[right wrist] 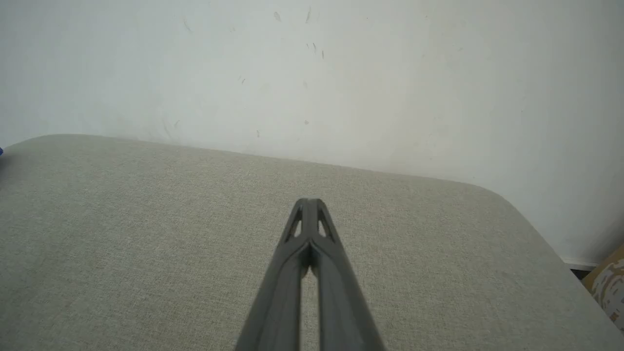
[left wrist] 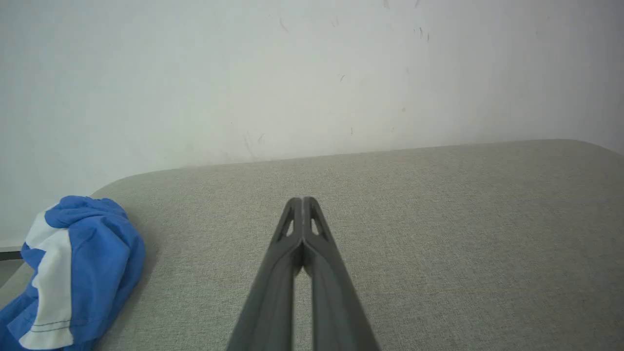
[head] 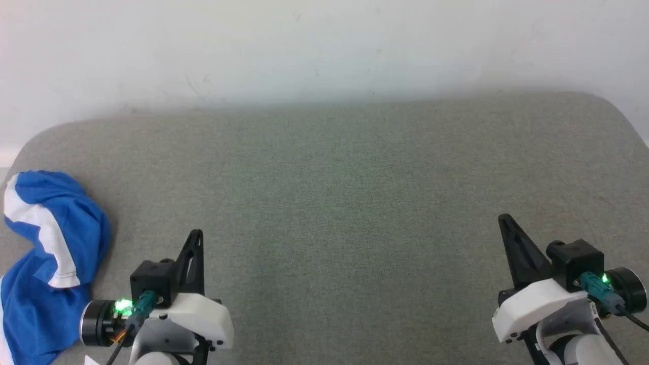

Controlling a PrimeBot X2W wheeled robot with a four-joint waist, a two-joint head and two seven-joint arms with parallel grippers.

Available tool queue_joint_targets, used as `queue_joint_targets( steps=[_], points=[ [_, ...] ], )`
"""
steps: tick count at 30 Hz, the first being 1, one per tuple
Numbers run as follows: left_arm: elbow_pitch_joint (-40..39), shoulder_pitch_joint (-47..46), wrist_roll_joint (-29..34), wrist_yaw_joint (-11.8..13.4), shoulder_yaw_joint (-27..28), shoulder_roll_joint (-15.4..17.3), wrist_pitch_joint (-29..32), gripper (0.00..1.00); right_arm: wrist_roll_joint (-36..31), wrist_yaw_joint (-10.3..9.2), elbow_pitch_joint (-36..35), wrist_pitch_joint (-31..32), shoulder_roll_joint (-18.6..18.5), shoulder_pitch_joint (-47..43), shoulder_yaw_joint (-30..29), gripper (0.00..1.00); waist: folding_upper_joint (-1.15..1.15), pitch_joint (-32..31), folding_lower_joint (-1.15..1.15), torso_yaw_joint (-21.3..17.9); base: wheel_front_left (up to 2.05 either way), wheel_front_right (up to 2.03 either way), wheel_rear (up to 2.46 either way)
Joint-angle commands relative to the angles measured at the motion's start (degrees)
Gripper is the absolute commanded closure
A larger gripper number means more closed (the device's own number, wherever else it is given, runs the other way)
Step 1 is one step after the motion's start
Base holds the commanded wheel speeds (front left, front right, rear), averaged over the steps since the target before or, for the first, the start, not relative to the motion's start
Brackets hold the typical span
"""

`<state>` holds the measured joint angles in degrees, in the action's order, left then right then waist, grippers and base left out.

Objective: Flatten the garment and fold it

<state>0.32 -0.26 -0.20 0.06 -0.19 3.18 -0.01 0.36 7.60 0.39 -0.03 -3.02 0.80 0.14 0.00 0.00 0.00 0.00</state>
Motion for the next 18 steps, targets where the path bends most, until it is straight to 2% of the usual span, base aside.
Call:
queue_joint_targets(
  steps=[1,18],
  points=[
    [-0.32,0.26,0.20,-0.06,0.19,-0.30,0.01,1.00,-0.36,-0.11,-0.39,0.03,0.14,-0.80,-0.14,1.00,0.00,0.00,0.00,0.00,0.00,0.00,0.00],
    [-0.32,0.26,0.20,-0.06,0.19,-0.30,0.01,1.00,-0.36,-0.11,-0.39,0.03,0.14,-0.80,-0.14,1.00,0.00,0.00,0.00,0.00,0.00,0.00,0.00]
  ],
)
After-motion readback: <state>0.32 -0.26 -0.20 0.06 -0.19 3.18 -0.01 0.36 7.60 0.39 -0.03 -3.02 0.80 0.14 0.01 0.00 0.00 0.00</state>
